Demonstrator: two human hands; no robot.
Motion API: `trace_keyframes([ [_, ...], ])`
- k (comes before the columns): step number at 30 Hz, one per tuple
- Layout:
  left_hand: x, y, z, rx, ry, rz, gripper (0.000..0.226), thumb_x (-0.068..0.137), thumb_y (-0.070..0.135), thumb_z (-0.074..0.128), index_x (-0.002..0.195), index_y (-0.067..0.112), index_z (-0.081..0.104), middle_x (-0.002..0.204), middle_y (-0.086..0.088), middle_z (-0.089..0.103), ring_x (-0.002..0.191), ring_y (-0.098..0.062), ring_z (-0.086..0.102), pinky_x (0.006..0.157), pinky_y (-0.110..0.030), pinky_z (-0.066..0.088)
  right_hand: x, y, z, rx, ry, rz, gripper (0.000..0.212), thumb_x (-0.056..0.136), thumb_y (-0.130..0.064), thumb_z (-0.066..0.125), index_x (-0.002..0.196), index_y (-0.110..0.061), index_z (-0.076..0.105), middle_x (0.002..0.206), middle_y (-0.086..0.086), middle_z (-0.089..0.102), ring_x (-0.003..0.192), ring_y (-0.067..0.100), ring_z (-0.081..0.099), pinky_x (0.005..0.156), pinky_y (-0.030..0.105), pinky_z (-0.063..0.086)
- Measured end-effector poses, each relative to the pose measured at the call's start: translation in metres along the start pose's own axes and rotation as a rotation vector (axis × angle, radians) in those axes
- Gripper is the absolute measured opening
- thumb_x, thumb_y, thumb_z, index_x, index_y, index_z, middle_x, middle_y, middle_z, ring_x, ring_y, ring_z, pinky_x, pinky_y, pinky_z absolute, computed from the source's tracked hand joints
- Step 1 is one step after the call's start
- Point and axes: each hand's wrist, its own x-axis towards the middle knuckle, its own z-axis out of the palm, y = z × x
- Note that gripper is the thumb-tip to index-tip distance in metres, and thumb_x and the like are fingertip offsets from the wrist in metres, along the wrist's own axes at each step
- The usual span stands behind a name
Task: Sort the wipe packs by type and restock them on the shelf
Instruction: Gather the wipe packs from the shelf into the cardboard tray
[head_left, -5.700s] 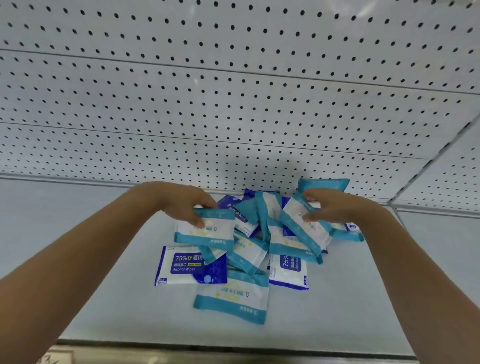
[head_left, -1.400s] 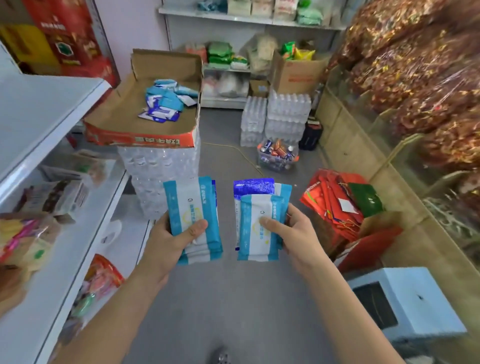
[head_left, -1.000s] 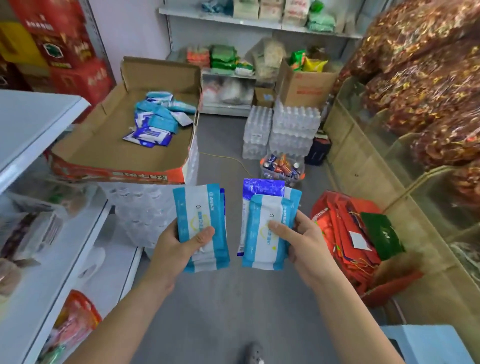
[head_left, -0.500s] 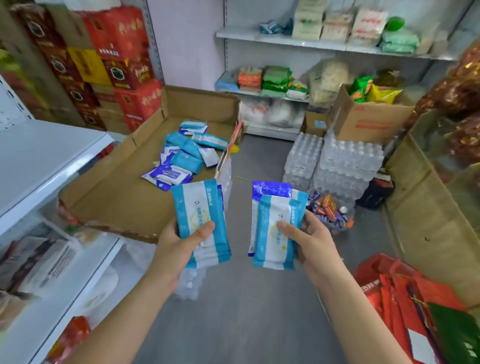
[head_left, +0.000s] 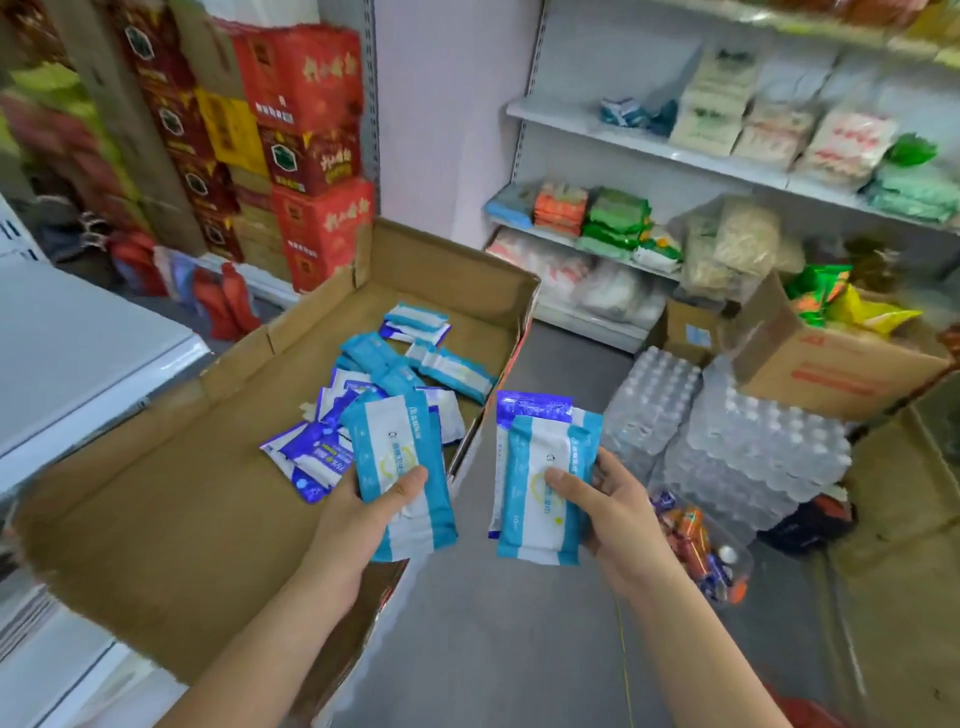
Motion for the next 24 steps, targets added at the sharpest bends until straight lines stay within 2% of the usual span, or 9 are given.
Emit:
trace_keyframes([
  [3,0.04,0.005,0.0,0.006,0.08,-0.016,0.037,0.079,0.026,0.082,0.113,0.023,0.066,0.104,0.005,0.077,0.097,-0.02,0.074,0.092,-0.044,0.056,0.057,-0.005,0.014,-0.034,-0.083,0.028,0.037,0.086,-0.005,0.072,0.119,-0.017,0.063,0.111,0.007,0.075,0.099,0.029,0.073,0.089,0.048,0.057],
  [6,0.081,0.008,-0.003,0.005,0.168,-0.022,0.043,0.077,0.03,0.082,0.116,0.024,0.066,0.107,0.005,0.077,0.098,-0.019,0.074,0.094,-0.044,0.056,0.123,-0.008,0.031,-0.069,-0.189,0.068,0.04,0.085,-0.007,0.074,0.121,-0.018,0.062,0.111,0.006,0.075,0.099,0.029,0.073,0.088,0.048,0.058],
  [8,0.106,0.008,-0.006,0.007,0.232,-0.007,0.045,0.079,0.029,0.081,0.12,0.023,0.065,0.11,0.004,0.076,0.098,-0.018,0.074,0.088,-0.04,0.057,0.171,-0.009,0.046,-0.091,-0.288,0.1,0.04,0.084,-0.008,0.075,0.12,-0.019,0.061,0.11,0.005,0.075,0.098,0.028,0.074,0.081,0.042,0.06],
  [13,0.145,0.018,-0.016,0.036,0.469,-0.031,0.023,0.089,0.015,0.073,0.112,0.016,0.068,0.1,0.0,0.077,0.079,-0.009,0.075,0.057,-0.018,0.055,0.27,-0.007,0.091,-0.234,-0.5,0.131,0.04,0.079,-0.011,0.082,0.114,-0.022,0.065,0.11,0.004,0.076,0.097,0.026,0.073,0.087,0.046,0.059],
  [15,0.156,0.025,-0.027,0.058,0.556,-0.052,0.022,0.09,0.012,0.071,0.112,0.01,0.068,0.1,-0.004,0.076,0.076,-0.01,0.075,0.058,-0.018,0.057,0.3,-0.004,0.117,-0.288,-0.568,0.156,0.038,0.078,-0.009,0.082,0.111,-0.02,0.066,0.106,0.005,0.076,0.093,0.024,0.074,0.081,0.041,0.061],
  [18,0.169,0.022,-0.047,0.009,0.636,-0.109,0.031,0.088,0.014,0.074,0.116,0.005,0.067,0.11,-0.014,0.075,0.094,-0.027,0.074,0.078,-0.035,0.062,0.331,0.005,0.157,-0.39,-0.676,0.176,0.046,0.07,-0.023,0.089,0.11,-0.022,0.067,0.108,0.004,0.075,0.096,0.024,0.073,0.086,0.048,0.059],
  [20,0.175,0.019,-0.057,-0.005,0.692,-0.141,0.035,0.083,0.019,0.078,0.114,0.005,0.069,0.108,-0.014,0.076,0.095,-0.029,0.074,0.084,-0.042,0.061,0.344,0.013,0.184,-0.444,-0.736,0.187,0.04,0.073,-0.02,0.088,0.107,-0.022,0.067,0.108,0.005,0.074,0.097,0.024,0.073,0.088,0.047,0.059],
  [22,0.185,0.018,-0.067,-0.004,0.746,-0.149,0.035,0.083,0.02,0.08,0.113,0.006,0.069,0.103,-0.011,0.077,0.09,-0.026,0.075,0.079,-0.038,0.061,0.353,0.02,0.21,-0.492,-0.794,0.174,0.03,0.078,-0.012,0.083,0.099,-0.023,0.065,0.107,0.004,0.073,0.096,0.022,0.072,0.087,0.042,0.059],
  [24,0.197,0.017,-0.08,0.025,0.75,-0.152,0.032,0.084,0.019,0.08,0.111,0.006,0.069,0.101,-0.009,0.077,0.082,-0.019,0.075,0.066,-0.027,0.06,0.359,0.026,0.232,-0.543,-0.797,0.14,0.029,0.078,-0.011,0.083,0.095,-0.026,0.063,0.108,0.005,0.073,0.093,0.019,0.072,0.084,0.04,0.06],
])
